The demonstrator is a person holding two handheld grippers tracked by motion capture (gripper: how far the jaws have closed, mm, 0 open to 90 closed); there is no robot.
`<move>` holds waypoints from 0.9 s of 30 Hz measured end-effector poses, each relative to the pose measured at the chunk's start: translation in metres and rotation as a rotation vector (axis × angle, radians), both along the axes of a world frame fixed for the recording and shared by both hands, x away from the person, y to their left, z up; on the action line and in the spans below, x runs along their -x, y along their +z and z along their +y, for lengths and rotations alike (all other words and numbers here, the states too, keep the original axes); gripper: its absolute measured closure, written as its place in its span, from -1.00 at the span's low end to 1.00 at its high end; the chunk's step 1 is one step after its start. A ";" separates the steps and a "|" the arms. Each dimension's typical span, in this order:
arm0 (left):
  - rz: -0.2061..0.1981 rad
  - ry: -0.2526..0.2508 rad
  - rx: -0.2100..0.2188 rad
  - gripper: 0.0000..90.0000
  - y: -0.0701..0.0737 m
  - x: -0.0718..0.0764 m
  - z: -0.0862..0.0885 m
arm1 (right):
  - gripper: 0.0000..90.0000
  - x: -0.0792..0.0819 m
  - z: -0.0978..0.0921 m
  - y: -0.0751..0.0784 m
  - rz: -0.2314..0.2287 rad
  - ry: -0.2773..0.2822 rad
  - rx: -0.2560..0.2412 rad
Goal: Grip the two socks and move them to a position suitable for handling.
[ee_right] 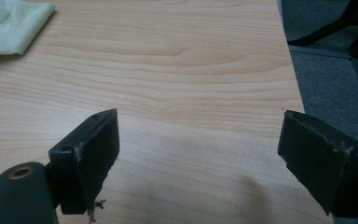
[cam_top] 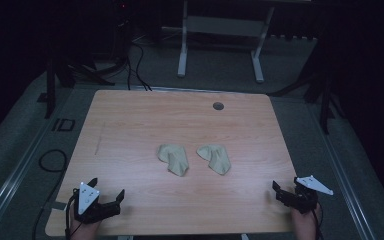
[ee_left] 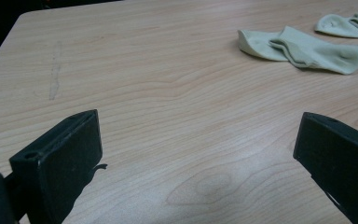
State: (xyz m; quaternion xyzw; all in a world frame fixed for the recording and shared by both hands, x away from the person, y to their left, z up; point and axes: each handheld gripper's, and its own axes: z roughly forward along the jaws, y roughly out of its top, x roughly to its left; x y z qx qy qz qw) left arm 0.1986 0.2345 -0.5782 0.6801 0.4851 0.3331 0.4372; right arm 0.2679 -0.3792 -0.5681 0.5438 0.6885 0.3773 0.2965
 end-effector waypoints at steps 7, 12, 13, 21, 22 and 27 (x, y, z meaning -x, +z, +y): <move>-0.002 -0.003 0.029 -0.98 0.000 -0.002 -0.002 | -0.72 0.000 0.001 0.002 0.014 0.015 -0.003; -0.016 -0.026 0.035 -0.98 0.005 0.001 -0.008 | -0.70 0.000 0.012 0.009 0.058 0.053 -0.020; -0.008 -0.023 0.042 -0.98 0.007 0.001 -0.009 | -0.70 -0.001 0.015 0.010 0.069 0.067 -0.009; 0.142 -0.056 0.063 -0.98 0.009 -0.002 -0.018 | -0.71 -0.018 0.047 0.015 0.165 0.198 -0.004; 0.155 -0.065 0.062 -0.98 0.008 -0.002 -0.019 | -0.71 -0.021 0.052 0.016 0.173 0.199 0.000; 0.170 -0.104 0.046 -0.98 0.008 -0.001 -0.025 | -0.72 -0.035 0.073 0.018 0.184 0.226 0.000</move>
